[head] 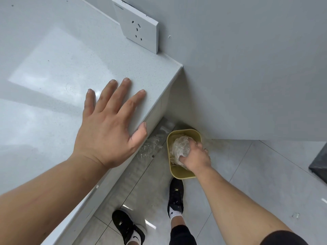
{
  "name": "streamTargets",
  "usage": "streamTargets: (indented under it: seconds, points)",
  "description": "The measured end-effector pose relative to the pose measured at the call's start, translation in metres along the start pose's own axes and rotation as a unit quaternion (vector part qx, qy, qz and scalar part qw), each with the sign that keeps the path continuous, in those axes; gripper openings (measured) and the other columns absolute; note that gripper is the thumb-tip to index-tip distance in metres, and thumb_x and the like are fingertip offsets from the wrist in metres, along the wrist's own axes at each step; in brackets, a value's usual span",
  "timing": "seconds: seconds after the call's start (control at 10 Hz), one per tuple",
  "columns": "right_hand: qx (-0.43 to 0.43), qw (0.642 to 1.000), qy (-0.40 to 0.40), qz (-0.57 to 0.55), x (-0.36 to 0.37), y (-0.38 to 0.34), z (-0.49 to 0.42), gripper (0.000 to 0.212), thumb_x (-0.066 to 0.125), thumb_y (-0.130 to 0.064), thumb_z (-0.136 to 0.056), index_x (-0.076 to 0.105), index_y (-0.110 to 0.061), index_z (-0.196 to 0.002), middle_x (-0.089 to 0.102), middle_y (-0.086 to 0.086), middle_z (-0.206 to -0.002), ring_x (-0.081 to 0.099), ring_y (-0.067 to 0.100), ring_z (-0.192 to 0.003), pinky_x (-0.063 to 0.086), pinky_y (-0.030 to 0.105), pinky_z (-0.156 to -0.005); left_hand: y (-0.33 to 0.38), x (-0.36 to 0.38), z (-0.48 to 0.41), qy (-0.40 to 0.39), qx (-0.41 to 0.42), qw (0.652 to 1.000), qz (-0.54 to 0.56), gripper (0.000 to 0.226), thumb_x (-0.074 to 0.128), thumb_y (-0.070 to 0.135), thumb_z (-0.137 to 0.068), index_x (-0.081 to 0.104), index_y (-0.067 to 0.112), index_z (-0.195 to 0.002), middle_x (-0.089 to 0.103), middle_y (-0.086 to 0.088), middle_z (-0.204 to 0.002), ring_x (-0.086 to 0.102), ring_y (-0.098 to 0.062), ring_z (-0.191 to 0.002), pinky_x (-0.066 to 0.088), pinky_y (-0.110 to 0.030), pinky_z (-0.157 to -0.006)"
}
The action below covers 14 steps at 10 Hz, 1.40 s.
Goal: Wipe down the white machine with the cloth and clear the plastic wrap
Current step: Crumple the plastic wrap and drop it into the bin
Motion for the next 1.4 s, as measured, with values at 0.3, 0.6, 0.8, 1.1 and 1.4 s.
streamTargets:
  seconds: [0.3,0.6,0.8,1.1,1.4]
  points:
    - [-0.006,0.999,-0.023,0.027,0.007,0.001,-0.002,0.092,0.071,-0.054,-0.082,0.025,-0.027,-0.158,0.041,0.009,-0.153,0.046,0.039,-0.132,0.048,0.051,-0.106,0.001,-0.001,-0.001,-0.003,0.0,1.0,-0.003,0.07,0.04,0.062,-0.095,0.03,0.034,-0.159,0.021,-0.003,-0.171,0.014,-0.031,-0.157,0.012,-0.065,-0.123]
    - [-0.026,0.999,-0.02,0.039,-0.003,0.0,0.001,0.089,0.069,-0.052,-0.083,0.028,-0.026,-0.157,0.045,0.008,-0.15,0.044,0.035,-0.134,0.046,0.048,-0.107,0.0,0.0,-0.001,-0.001,0.003,1.0,-0.008,0.07,0.04,0.062,-0.095,0.03,0.034,-0.158,0.021,-0.004,-0.17,0.016,-0.032,-0.157,0.013,-0.066,-0.122]
    - [-0.024,0.997,-0.047,0.062,-0.002,0.002,0.007,0.074,0.061,-0.051,-0.09,0.038,-0.02,-0.153,0.053,0.01,-0.143,0.046,0.034,-0.131,0.047,0.046,-0.104,0.001,0.0,-0.001,0.0,0.003,1.0,-0.01,0.07,0.04,0.062,-0.094,0.031,0.033,-0.158,0.022,-0.004,-0.17,0.016,-0.032,-0.157,0.013,-0.066,-0.122]
    - [-0.036,0.997,-0.04,0.063,-0.004,0.014,0.026,0.07,0.059,-0.052,-0.09,0.04,-0.023,-0.151,0.054,0.008,-0.142,0.048,0.032,-0.129,0.047,0.045,-0.105,0.002,-0.001,-0.001,0.006,0.004,1.0,-0.003,0.071,0.042,0.061,-0.093,0.032,0.034,-0.157,0.024,-0.004,-0.17,0.017,-0.032,-0.156,0.014,-0.065,-0.122]
    - [-0.064,0.997,0.011,0.044,-0.038,0.02,0.054,0.073,0.055,-0.056,-0.09,0.038,-0.027,-0.154,0.051,0.005,-0.149,0.047,0.031,-0.134,0.046,0.046,-0.107,0.001,-0.002,-0.001,0.0,-0.002,1.0,-0.007,0.071,0.039,0.062,-0.093,0.03,0.035,-0.157,0.023,-0.004,-0.169,0.016,-0.031,-0.156,0.014,-0.064,-0.122]
Point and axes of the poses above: each hand's wrist, its own z-axis away from the middle knuckle, its own x-axis out of the palm, y = z × x, the point moved 2 cm from there along -z, towards the middle knuckle
